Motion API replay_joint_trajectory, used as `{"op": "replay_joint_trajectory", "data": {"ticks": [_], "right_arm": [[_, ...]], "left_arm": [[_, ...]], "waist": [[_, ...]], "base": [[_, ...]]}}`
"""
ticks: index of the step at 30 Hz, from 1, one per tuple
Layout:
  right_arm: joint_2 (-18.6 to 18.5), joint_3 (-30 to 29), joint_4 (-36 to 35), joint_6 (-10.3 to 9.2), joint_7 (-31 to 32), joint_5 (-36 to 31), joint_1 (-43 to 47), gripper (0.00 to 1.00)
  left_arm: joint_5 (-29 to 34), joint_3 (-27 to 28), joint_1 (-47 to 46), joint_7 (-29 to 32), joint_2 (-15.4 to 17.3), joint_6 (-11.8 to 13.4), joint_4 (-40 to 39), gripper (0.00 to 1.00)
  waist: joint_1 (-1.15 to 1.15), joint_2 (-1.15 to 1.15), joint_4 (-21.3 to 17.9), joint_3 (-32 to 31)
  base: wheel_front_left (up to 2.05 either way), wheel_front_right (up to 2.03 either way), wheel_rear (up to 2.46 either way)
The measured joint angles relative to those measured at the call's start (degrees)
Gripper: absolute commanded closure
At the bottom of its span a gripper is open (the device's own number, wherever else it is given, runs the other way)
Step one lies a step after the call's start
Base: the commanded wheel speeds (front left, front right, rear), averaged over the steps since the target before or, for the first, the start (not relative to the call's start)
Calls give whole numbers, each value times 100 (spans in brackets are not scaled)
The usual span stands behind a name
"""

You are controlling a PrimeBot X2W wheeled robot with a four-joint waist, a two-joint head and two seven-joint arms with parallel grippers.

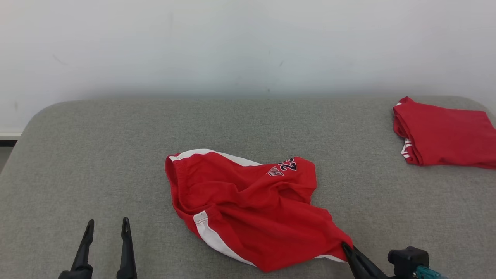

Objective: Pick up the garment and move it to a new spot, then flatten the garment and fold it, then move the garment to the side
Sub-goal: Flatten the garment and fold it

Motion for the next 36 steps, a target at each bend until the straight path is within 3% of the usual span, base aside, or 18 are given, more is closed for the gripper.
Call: {"op": "replay_joint_trajectory", "data": {"ticks": [4, 8, 21, 22, 23, 30, 36], "right_arm": [[-124, 213, -15, 0, 177, 57, -339, 100], [-281, 331, 449, 0, 202, 31, -904, 100], [-409, 381, 3318, 0, -469, 189, -2838, 100], [-407, 446, 3521, 0, -493, 215, -2923, 68], [-396, 479, 3685, 0, -599, 235, -2984, 0], [-393, 695, 4110, 0, -1533, 435, -3199, 0], [-501, 828, 3601, 0, -1838, 444, -2730, 0]], "left_arm": [[62, -44, -31, 0, -45, -109, 97, 0], [102, -98, -124, 0, -76, -199, 180, 0], [172, -430, -505, 0, -199, -399, 445, 0], [172, -447, -530, 0, -209, -404, 474, 0], [174, -467, -545, 0, -212, -423, 503, 0], [200, -427, -552, 0, -187, -456, 590, 0], [205, -309, -499, 0, -115, -483, 581, 0]], "waist": [[0, 0, 143, -22], [0, 0, 319, -9], [0, 0, 894, 246], [1, 1, 920, 265], [1, 0, 940, 280], [1, 1, 820, 234], [0, 1, 488, 115]], "base": [[0, 0, 0], [0, 0, 0], [0, 0, 0], [0, 0, 0], [0, 0, 0], [0, 0, 0], [0, 0, 0]]}}
